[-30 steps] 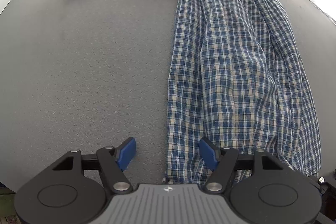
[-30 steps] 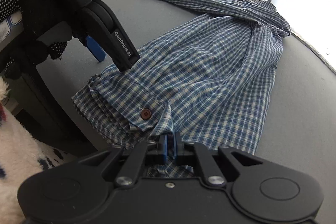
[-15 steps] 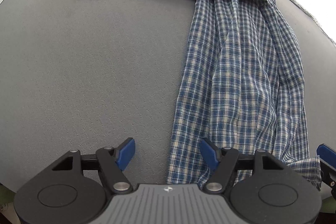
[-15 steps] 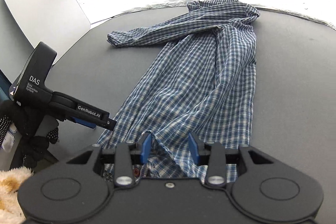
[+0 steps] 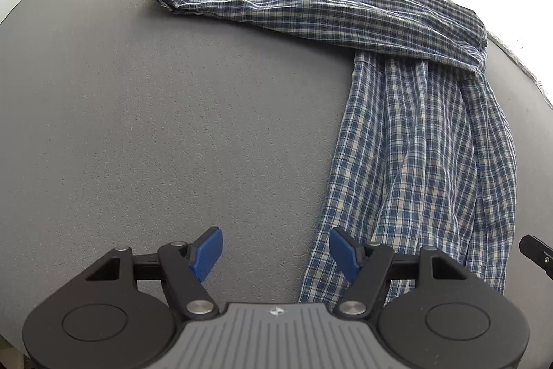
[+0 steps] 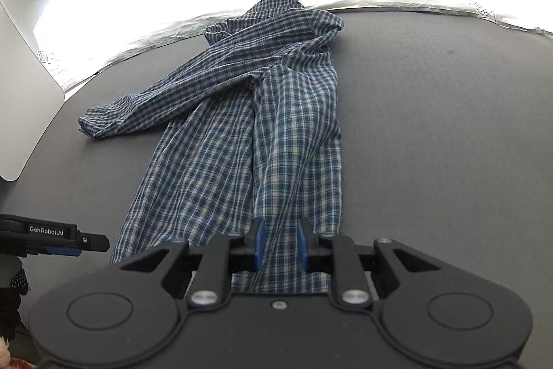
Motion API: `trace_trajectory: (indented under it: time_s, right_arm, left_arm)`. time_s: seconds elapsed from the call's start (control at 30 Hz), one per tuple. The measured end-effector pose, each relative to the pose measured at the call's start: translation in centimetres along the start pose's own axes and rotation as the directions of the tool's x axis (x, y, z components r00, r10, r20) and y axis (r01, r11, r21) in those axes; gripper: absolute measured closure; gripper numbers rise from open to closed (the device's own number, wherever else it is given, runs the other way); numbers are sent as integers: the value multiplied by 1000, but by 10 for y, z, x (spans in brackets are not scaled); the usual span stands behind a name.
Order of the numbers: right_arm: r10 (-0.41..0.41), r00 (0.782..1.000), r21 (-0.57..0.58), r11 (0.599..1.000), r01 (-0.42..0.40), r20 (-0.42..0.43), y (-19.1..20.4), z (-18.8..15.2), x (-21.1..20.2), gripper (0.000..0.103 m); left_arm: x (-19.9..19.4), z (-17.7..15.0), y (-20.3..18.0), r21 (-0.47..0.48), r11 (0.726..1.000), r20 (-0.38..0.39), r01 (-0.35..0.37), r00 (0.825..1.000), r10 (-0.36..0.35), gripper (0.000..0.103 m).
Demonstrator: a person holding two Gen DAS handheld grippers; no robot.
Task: Fold clothes
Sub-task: 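Lift the pinched shirt hem upward with the right gripper, then grasp the hem corner with the left gripper while the right gripper holds the hem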
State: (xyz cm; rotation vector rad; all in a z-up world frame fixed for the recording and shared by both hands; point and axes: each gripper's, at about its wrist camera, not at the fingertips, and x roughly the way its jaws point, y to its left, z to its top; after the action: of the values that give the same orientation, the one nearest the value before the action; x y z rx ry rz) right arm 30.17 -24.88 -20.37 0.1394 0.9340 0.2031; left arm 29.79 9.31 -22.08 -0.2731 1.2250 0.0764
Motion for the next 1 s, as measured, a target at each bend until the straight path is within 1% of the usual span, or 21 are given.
trace_trajectory:
  time_s: [0.3, 0.43, 0.5, 0.63, 0.7, 0.77, 0.8, 0.87, 0.93, 1.0]
  right_arm:
    - [-10, 999, -50, 999, 8, -39, 7, 38, 45, 82]
    - [-11, 998, -39, 999, 8, -55, 6, 58, 68, 82]
    - [-7, 998, -25, 1000, 5, -64, 3, 67, 77, 82]
    - [20, 997, 48, 999, -16, -69, -8, 89, 93, 82]
    - [30, 998, 96, 995, -26, -49, -18, 101, 100, 81]
    - [39, 999, 161, 986, -36, -15, -32, 117, 108, 80]
    - [42, 999, 196, 980, -42, 4, -39, 126, 112, 78]
    - [46, 998, 261, 964, -56, 43, -56, 144, 121, 65]
    - [51, 995, 322, 944, -76, 84, -75, 164, 134, 63]
    - [49, 992, 364, 927, -90, 118, -87, 183, 150, 56]
  left_arm:
    - [23, 38, 13, -49, 999, 8, -23, 1000, 23, 34]
    - [29, 60, 21, -82, 996, 23, -28, 999, 30, 32]
    - [31, 72, 23, -84, 995, 34, -55, 998, 58, 32]
    - [34, 99, 34, -95, 991, 81, -92, 992, 100, 32]
    - [37, 117, 45, -133, 986, 104, -105, 987, 119, 32]
    - [40, 133, 58, -178, 978, 123, -104, 984, 127, 32]
    - [41, 141, 64, -204, 974, 134, -101, 982, 130, 32]
    - [42, 155, 76, -254, 962, 159, -97, 977, 140, 32]
    - [44, 168, 86, -297, 951, 186, -85, 972, 145, 31]
    - [46, 178, 93, -327, 942, 205, -77, 967, 150, 31]
